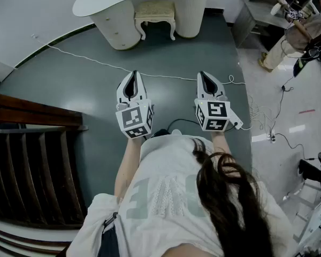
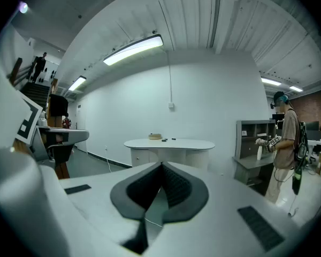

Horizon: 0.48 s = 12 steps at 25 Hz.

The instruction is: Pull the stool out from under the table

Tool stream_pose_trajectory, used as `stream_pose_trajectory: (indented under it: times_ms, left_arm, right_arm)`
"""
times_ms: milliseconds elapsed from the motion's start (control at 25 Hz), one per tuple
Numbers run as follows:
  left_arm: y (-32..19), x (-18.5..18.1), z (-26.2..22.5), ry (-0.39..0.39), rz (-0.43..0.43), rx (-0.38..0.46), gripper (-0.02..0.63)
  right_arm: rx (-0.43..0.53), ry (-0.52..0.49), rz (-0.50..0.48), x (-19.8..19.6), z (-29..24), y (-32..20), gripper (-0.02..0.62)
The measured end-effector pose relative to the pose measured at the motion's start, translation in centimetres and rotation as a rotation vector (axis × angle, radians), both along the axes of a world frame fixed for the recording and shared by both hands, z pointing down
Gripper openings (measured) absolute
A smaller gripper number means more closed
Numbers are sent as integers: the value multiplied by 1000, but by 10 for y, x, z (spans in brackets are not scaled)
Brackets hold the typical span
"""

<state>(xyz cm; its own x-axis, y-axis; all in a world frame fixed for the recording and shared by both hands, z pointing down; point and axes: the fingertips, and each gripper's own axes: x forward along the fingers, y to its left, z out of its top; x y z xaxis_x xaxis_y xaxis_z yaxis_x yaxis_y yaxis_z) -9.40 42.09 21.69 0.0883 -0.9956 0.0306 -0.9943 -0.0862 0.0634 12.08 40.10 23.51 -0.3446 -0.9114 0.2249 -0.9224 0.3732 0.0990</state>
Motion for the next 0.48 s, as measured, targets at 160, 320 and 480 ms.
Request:
stream_pose_trajectory:
  times_ms: [160, 320, 480]
  left_arm:
    - [-7, 2, 0, -11, -2, -7, 26]
    - [-10, 0, 1, -9, -9, -12, 26]
    - [-14, -1, 6, -16, -6, -26, 26]
  right_arm:
    - [1, 1, 9, 6, -4, -8, 29]
    - [-11, -6, 0, 7, -1, -12, 29]
    - [-17, -35, -6, 4, 2, -17, 29]
